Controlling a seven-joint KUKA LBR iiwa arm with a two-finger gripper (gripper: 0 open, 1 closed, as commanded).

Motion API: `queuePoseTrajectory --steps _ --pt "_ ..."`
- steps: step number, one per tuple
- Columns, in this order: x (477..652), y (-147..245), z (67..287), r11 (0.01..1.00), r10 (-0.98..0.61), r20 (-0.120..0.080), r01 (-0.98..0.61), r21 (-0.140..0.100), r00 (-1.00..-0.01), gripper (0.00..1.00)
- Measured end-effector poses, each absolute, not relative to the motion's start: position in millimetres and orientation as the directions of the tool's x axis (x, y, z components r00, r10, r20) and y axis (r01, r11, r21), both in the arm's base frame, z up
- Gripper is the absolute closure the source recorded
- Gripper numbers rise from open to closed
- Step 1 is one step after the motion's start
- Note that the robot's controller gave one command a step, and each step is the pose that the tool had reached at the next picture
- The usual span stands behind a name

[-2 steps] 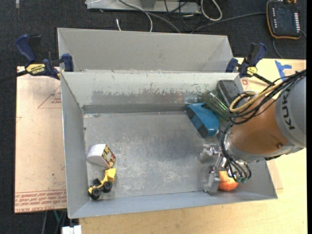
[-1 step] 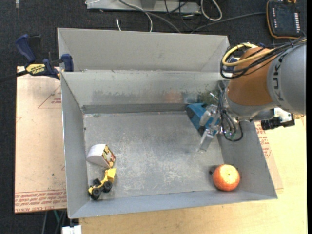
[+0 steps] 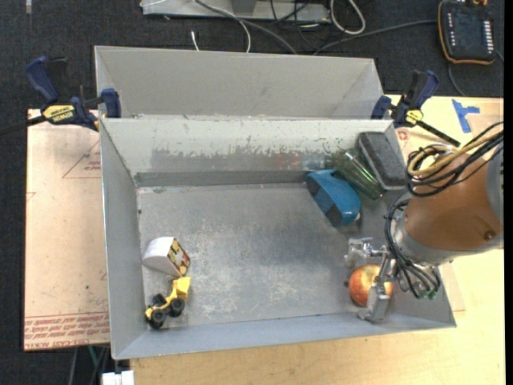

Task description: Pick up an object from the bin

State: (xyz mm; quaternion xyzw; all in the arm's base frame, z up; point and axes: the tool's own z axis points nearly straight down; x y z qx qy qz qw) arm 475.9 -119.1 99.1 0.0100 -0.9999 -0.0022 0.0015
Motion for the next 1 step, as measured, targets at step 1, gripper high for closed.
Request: queuePoseTrajectory --steps 1 --pt "582.2 -144.1 75.4 0.809 0.588 0.009 0.588 0.005 -0.809 0.0"
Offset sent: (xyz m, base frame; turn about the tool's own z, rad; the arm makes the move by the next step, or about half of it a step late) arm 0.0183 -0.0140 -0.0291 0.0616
